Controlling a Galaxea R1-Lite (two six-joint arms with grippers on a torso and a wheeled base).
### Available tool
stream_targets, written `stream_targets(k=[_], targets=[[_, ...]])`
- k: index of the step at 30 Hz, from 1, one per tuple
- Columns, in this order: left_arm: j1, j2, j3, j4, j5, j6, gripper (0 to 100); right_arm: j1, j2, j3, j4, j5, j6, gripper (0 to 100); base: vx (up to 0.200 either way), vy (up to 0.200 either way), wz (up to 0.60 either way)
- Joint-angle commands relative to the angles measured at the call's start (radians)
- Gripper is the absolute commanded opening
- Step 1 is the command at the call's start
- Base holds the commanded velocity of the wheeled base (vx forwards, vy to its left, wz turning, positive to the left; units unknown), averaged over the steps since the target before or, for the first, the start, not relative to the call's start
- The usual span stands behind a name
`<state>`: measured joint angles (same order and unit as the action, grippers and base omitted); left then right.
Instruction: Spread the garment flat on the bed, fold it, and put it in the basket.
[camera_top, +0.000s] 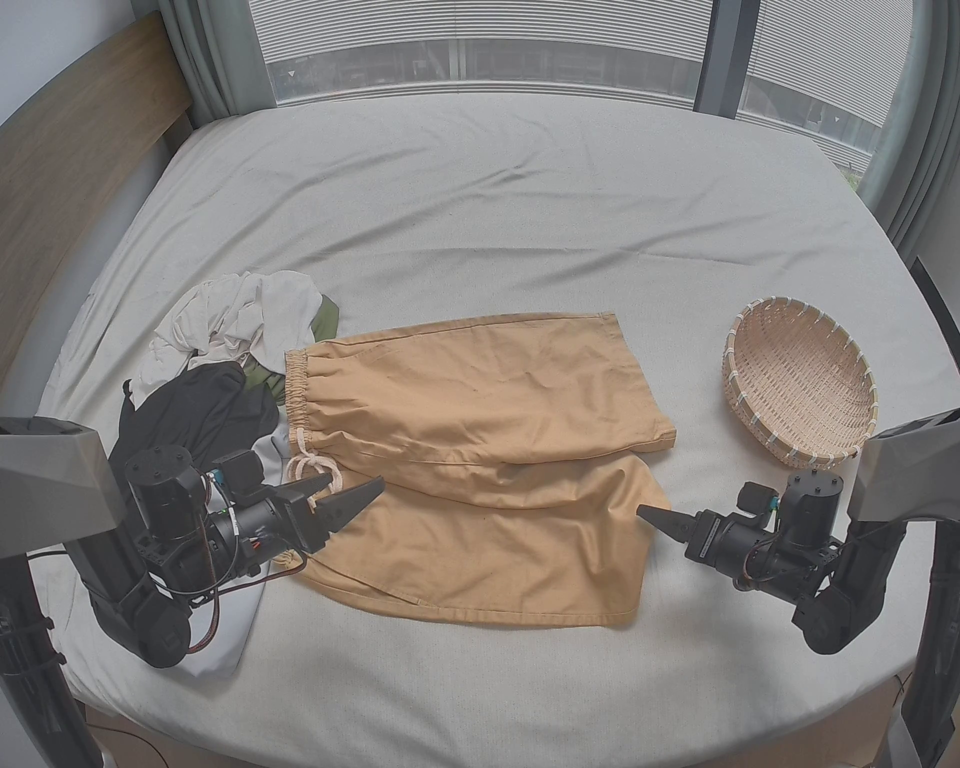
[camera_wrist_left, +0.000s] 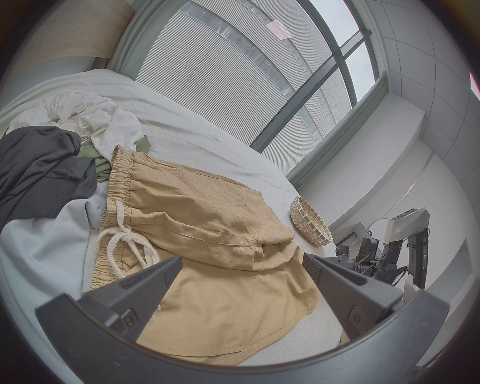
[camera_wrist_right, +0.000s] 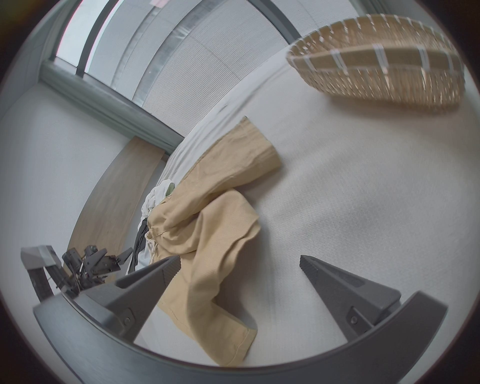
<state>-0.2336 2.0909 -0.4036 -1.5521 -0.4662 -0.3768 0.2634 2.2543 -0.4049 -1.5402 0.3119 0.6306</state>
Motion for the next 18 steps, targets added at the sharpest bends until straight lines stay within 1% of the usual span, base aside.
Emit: stream_targets(k=[1, 2, 3, 4, 5, 7, 10, 12, 13, 14, 18], targets=[[0.0, 0.017, 0.0, 0.0, 0.0, 0.001, 100, 0.005, 0.054, -0.061, 0.002, -0.001, 0.075, 100, 0.0, 0.0, 0.0], [0.0, 0.017, -0.001, 0.0, 0.0, 0.001, 100, 0.005, 0.054, -0.065, 0.002, -0.001, 0.081, 100, 0.0, 0.0, 0.0], [0.002, 0.017, -0.001, 0.0, 0.0, 0.001, 100, 0.007, 0.051, -0.091, 0.005, -0.001, 0.136, 100, 0.0, 0.0, 0.0], [0.002, 0.017, -0.001, 0.0, 0.0, 0.001, 100, 0.007, 0.051, -0.094, 0.005, -0.002, 0.141, 100, 0.0, 0.0, 0.0], [0.0, 0.017, -0.001, 0.0, 0.0, 0.001, 100, 0.007, 0.045, -0.123, 0.008, -0.005, 0.201, 100, 0.0, 0.0, 0.0], [0.0, 0.017, -0.001, 0.0, 0.0, 0.001, 100, 0.005, 0.044, -0.147, 0.009, -0.01, 0.247, 100, 0.0, 0.0, 0.0], [-0.001, 0.018, -0.001, 0.0, 0.0, 0.003, 100, 0.004, 0.044, -0.164, 0.006, -0.011, 0.268, 100, 0.0, 0.0, 0.0], [-0.001, 0.018, -0.001, 0.0, 0.0, 0.003, 100, 0.005, 0.044, -0.167, 0.002, -0.02, 0.274, 100, 0.0, 0.0, 0.0], [-0.001, 0.018, -0.001, 0.0, 0.0, 0.004, 100, 0.007, 0.044, -0.172, 0.002, -0.036, 0.288, 100, 0.0, 0.0, 0.0], [-0.001, 0.017, -0.003, 0.0, 0.0, 0.004, 100, 0.008, 0.041, -0.173, 0.002, -0.045, 0.323, 0, 0.0, 0.0, 0.0], [-0.001, 0.017, -0.003, 0.0, 0.001, 0.004, 100, 0.008, 0.007, -0.16, 0.009, -0.04, 0.36, 0, 0.0, 0.0, 0.0]])
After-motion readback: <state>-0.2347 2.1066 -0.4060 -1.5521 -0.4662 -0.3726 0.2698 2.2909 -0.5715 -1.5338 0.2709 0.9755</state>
